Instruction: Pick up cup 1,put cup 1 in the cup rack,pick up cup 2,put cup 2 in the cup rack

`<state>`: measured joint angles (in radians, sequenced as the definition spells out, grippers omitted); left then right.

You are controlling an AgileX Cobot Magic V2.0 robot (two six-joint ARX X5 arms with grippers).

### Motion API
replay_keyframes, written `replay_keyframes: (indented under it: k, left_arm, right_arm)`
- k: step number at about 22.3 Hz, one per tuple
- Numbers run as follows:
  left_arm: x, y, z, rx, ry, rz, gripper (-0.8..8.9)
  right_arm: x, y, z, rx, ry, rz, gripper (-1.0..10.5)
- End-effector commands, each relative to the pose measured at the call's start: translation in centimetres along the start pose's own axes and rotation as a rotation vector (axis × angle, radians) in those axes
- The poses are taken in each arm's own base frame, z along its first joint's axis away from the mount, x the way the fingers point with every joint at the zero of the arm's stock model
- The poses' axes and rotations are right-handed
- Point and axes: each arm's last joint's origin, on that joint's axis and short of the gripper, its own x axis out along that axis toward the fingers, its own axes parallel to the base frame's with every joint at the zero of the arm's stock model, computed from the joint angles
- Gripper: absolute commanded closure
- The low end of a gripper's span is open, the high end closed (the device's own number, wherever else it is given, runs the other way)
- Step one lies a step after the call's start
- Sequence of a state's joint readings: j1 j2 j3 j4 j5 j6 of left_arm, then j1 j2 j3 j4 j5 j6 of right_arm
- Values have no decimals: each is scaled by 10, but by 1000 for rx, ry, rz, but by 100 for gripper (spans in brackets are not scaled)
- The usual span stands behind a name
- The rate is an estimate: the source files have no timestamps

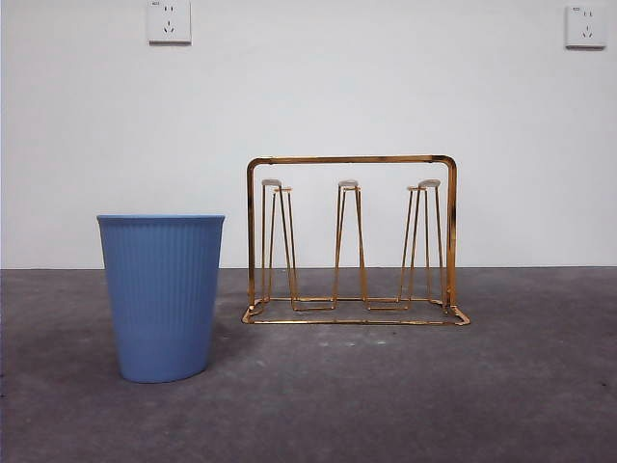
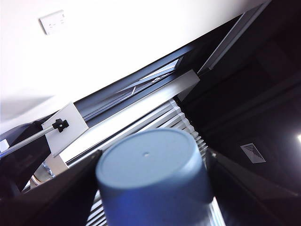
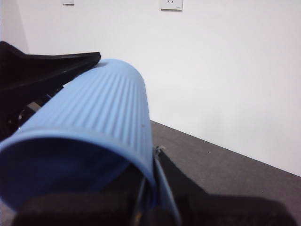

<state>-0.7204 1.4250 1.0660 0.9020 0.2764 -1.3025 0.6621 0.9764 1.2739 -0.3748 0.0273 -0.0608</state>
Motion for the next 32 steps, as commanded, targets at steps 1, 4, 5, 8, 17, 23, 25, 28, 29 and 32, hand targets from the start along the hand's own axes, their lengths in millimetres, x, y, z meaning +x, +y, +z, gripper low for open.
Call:
replay_keyframes:
  k: [1,4,5,8,17,23,25,28,29,32]
  left_arm:
    - [1,-3,-4,42,48,-28,731]
    - [1,-2,-4,47,48,-25,827]
    - [1,-2,-4,48,48,-25,822]
    - [1,-2,-4,48,48,-25,821]
    - [-2,-1,6,67,34,-22,821]
    - [-4,1,13,112,31,-18,821]
    - [-4,1,13,156,44,-14,821]
    - [-4,5,11,240,60,24,820]
    - [-4,7,11,267,70,43,820]
    - [0,12,3,381,110,143,820]
  right_arm:
    - [5,0,-4,4,26,-16,958]
    - [5,0,-6,4,41,-15,938]
    - [5,0,-6,4,42,-15,937]
    - [4,0,-5,5,38,-15,876]
    - [-15,-1,-3,7,37,-23,712]
    - [-41,-2,-12,1,135,-50,712]
    - [-51,-3,-18,-4,200,-63,713]
    - [-66,-3,-28,-4,300,-78,722]
    - [-71,-3,-31,4,329,-87,722]
    - [-86,-3,-42,13,442,-107,725]
